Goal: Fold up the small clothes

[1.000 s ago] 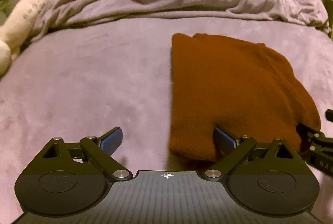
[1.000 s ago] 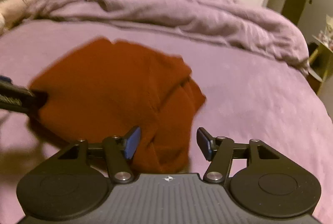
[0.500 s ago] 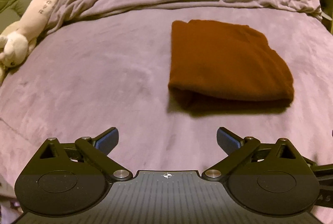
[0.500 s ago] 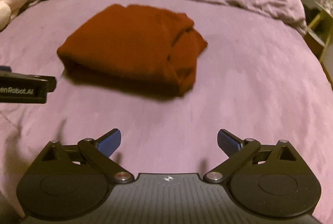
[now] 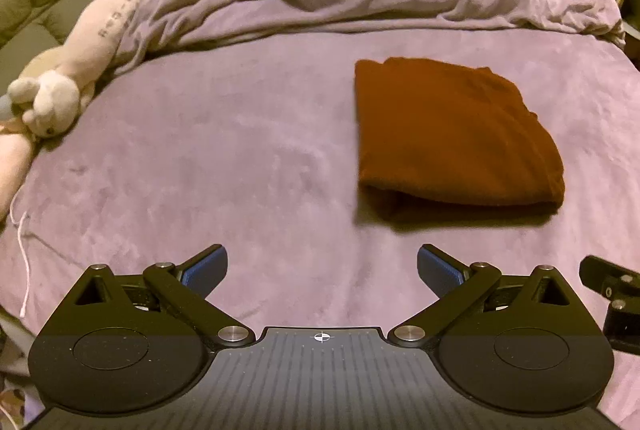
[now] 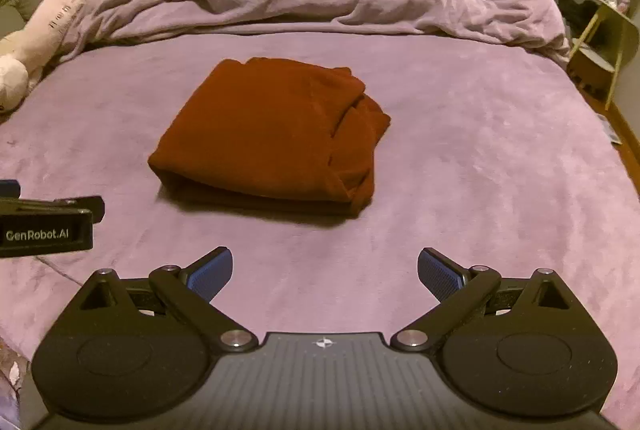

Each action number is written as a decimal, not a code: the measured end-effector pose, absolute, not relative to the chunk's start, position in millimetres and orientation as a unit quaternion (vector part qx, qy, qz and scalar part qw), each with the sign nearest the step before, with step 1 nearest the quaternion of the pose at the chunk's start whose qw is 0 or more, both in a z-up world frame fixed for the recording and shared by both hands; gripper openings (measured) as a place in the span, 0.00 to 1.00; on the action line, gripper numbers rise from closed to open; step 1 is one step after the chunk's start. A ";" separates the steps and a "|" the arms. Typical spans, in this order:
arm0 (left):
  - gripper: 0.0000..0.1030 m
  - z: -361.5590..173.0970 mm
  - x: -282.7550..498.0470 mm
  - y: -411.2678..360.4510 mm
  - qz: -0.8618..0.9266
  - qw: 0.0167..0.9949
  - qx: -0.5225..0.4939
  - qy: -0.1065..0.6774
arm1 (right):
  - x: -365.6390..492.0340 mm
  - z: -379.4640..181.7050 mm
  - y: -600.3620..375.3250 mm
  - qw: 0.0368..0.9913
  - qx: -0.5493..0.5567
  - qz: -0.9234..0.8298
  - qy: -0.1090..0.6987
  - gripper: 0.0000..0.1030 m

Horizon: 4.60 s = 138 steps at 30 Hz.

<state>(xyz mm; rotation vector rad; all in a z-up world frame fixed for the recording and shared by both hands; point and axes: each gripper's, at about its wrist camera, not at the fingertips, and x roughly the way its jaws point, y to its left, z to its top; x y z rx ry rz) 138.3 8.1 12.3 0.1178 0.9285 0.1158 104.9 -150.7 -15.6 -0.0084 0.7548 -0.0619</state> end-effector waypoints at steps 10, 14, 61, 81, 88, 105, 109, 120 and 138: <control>1.00 8.4 135.3 3.0 0.046 0.885 0.065 0.459 | 107.0 -14.6 -152.8 0.920 0.000 -0.057 0.389 0.96; 1.00 7.3 134.7 2.5 0.043 0.883 0.062 0.464 | 106.1 -14.1 -154.4 0.918 0.006 -0.060 0.391 0.96; 1.00 4.9 135.6 1.9 0.033 0.875 0.060 0.480 | 102.2 -8.4 -157.9 0.916 0.010 -0.059 0.396 0.96; 1.00 4.5 134.9 1.5 0.034 0.874 0.057 0.481 | 102.2 -5.1 -154.3 0.917 0.005 -0.057 0.396 0.96; 1.00 3.8 135.6 1.5 0.033 0.874 0.057 0.482 | 102.4 -5.1 -154.5 0.916 0.005 -0.057 0.397 0.96; 1.00 -0.5 137.5 3.9 0.032 0.872 0.052 0.485 | 103.4 -6.5 -155.5 0.915 0.003 -0.054 0.399 0.96; 1.00 -0.9 137.3 4.0 0.031 0.872 0.052 0.486 | 103.1 -7.0 -156.0 0.915 0.004 -0.052 0.400 0.96; 1.00 -2.4 136.0 3.9 0.028 0.871 0.054 0.488 | 102.7 -8.3 -156.7 0.916 0.004 -0.053 0.399 0.96; 1.00 -1.3 135.3 9.0 0.018 0.867 0.029 0.497 | 99.2 -8.5 -156.8 0.916 0.006 -0.054 0.398 0.96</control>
